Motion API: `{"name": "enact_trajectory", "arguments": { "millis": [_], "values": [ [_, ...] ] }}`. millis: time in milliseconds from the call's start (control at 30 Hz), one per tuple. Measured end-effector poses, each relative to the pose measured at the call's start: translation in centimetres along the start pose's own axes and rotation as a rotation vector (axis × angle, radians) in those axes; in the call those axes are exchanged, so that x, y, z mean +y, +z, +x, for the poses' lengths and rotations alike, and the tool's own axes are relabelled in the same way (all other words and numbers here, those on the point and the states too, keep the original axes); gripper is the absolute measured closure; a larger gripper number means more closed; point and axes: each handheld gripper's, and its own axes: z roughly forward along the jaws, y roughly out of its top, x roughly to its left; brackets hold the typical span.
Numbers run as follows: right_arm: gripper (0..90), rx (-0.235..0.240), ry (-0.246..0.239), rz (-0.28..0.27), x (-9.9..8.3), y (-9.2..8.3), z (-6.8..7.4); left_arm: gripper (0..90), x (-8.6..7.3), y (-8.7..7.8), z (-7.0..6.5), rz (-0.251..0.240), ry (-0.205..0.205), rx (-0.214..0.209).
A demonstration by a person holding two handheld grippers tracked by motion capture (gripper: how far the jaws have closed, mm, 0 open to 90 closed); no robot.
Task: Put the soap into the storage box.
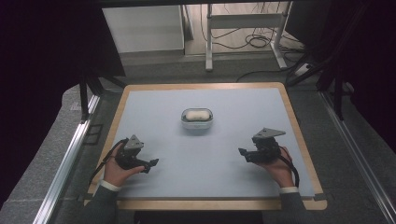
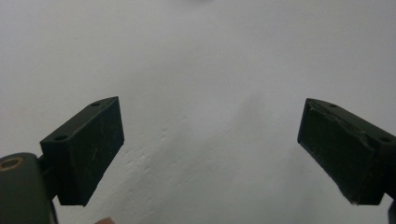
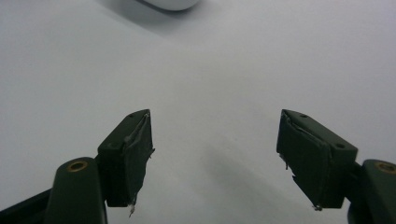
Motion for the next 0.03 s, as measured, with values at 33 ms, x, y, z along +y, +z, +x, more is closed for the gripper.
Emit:
{"name": "enact_trajectory", "arguments": {
  "millis": [33],
  "values": [
    [25.4,-0.002,0.002,-0.004,-0.10,-0.09,-0.08,7.5,0.00,0.05,-0.01,0.001,0.001,-0.002]
  ]
}}
